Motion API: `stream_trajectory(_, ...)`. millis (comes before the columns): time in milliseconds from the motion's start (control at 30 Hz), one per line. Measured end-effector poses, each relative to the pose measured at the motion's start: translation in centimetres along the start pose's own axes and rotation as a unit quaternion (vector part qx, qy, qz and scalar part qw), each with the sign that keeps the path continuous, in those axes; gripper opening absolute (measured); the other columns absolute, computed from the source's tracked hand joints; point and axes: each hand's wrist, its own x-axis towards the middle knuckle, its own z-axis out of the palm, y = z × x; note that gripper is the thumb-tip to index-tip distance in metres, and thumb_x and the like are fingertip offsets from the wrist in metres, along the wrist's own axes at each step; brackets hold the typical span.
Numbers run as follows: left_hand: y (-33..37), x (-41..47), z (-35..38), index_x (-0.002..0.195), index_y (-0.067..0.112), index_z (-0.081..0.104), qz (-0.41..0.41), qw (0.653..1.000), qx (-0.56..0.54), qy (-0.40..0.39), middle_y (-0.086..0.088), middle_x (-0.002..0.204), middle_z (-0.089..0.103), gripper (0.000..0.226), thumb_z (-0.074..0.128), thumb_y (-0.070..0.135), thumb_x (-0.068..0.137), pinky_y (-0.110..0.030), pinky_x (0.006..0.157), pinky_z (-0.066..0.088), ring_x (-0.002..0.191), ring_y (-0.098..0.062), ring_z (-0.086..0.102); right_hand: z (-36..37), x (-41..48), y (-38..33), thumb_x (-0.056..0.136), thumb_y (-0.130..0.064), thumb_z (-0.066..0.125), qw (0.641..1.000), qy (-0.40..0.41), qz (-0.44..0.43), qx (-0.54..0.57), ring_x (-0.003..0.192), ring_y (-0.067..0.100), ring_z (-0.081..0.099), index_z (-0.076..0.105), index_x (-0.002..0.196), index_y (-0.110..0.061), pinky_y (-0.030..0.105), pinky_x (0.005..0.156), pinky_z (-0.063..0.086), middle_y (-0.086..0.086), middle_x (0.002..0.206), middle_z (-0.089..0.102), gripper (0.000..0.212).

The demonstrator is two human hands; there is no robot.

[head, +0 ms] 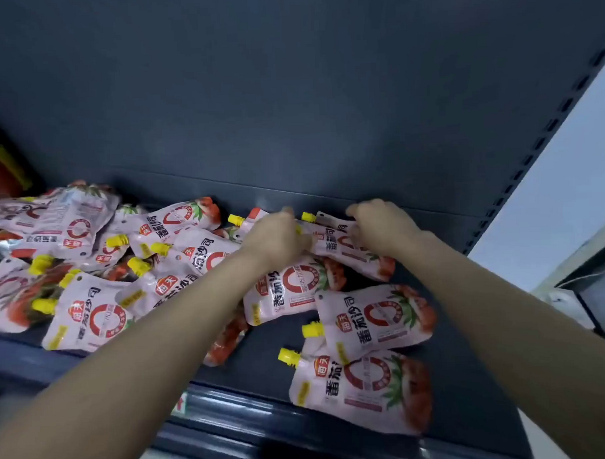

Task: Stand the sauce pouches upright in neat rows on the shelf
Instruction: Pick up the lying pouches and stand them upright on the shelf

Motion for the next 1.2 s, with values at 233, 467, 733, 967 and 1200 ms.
stream_trajectory(233, 1.7, 1.0, 1.7, 0.126, 0.005, 0.038, -0.131, 0.98, -0.151, 0.019, -0.016, 0.109, 0.065, 0.057, 0.069, 0.021, 0.081, -0.038, 0.08, 0.055, 0.098, -0.032, 0.065, 0.9, 1.6, 0.1, 0.088, -0.005, 0.051, 0.993, 0.037, -0.07, -0.083, 0.097, 0.035, 0.065, 0.062, 0.098, -0.009, 0.032, 0.065, 0.039, 0.015, 0.104, 0.068, 0.015)
stream_trajectory(467, 2.7, 1.5, 1.7, 0.137, 0.013, 0.029, -0.224, 0.92, -0.315, 0.062, -0.001, 0.079, 0.048, 0.068, 0.066, -0.002, 0.082, -0.038, 0.059, 0.06, 0.077, -0.026, 0.063, 0.8, 2.6, -0.4, 0.088, 0.002, 0.049, 0.993, 0.036, -0.073, -0.088, 0.101, 0.034, 0.063, 0.064, 0.105, -0.009, 0.033, 0.068, 0.04, 0.013, 0.109, 0.067, 0.025)
stream_trajectory(733, 2.8, 2.0, 1.5, 0.102, 0.016, 0.041, -0.169, 0.926, -0.318, 0.11, -0.015, 0.094, 0.067, 0.043, 0.064, -0.003, 0.07, -0.049, 0.08, 0.056, 0.093, -0.036, 0.066, -0.6, 0.4, 2.0, 0.089, 0.0, 0.048, 0.994, 0.103, 0.015, 0.015, 0.095, 0.036, 0.063, 0.057, 0.087, -0.006, 0.032, 0.064, 0.034, 0.016, 0.104, 0.066, 0.011)
stream_trajectory(967, 5.2, 1.5, 0.6, 0.099, 0.021, 0.041, -0.034, 0.953, -0.268, 0.139, -0.011, 0.083, 0.07, 0.031, 0.057, 0.004, 0.078, -0.049, 0.074, 0.055, 0.082, -0.036, 0.065, -0.8, -2.3, 6.0, 0.084, 0.0, 0.049, 0.954, 0.195, 0.152, 0.166, 0.066, 0.031, 0.048, 0.028, 0.059, -0.014, 0.032, 0.057, 0.036, 0.015, 0.071, 0.054, 0.035)
stream_trajectory(1200, 7.8, 1.3, 0.3, 0.106, 0.018, 0.052, 0.074, 0.965, -0.229, 0.101, 0.001, 0.081, 0.074, 0.031, 0.061, 0.004, 0.081, -0.042, 0.079, 0.056, 0.086, -0.022, 0.068, -0.5, -5.2, 9.1, 0.081, 0.004, 0.046, 0.88, 0.225, 0.28, 0.311, 0.062, 0.027, 0.045, 0.036, 0.055, -0.008, 0.028, 0.052, 0.033, 0.013, 0.06, 0.048, 0.031)
